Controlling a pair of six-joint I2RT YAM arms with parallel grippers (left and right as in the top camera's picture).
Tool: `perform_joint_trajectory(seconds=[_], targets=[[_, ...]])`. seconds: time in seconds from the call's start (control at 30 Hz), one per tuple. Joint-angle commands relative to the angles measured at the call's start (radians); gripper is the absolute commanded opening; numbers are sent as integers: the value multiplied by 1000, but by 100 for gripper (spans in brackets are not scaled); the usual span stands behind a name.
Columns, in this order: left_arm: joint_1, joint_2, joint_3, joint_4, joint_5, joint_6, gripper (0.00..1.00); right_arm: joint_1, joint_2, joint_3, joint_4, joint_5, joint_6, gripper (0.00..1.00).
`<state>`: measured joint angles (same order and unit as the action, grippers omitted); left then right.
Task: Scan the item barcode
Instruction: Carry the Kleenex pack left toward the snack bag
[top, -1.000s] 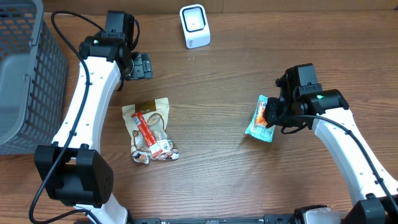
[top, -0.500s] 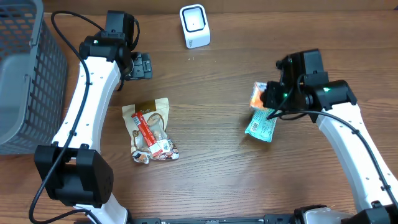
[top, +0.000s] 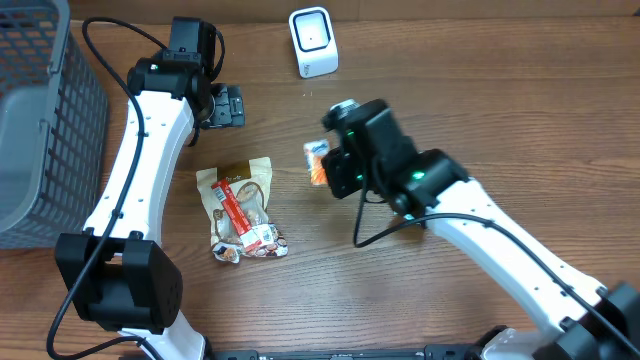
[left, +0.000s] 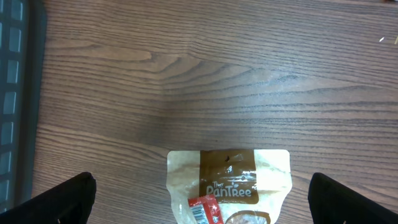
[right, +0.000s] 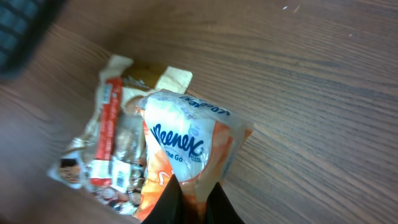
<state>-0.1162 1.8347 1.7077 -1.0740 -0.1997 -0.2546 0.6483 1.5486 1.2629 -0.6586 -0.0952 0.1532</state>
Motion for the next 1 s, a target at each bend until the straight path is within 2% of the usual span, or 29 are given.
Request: perform_joint_trajectory(seconds=[0.0,0.3,0.57,0.83,0.9,0.93,0.97], targets=[[-2,-15,16,1,-13,-3,100,42,53,20,11,152,-32,4],[-2,-15,16,1,-13,-3,100,86,168,19,63,132,-11,4],[-2,-15,16,1,-13,-3,100,86,272,18,119,6,14,4],[-2,-15,16,1,-13,-3,100,84,369,13,166,24,30,4],[-2,-15,16,1,-13,-3,100,82,377,13,169,55,29,10],[-2,-15,16,1,-13,-3,100,82,378,13,167,78,29,18],[-2,-15,16,1,-13,-3,100,82,378,13,167,104,29,33]])
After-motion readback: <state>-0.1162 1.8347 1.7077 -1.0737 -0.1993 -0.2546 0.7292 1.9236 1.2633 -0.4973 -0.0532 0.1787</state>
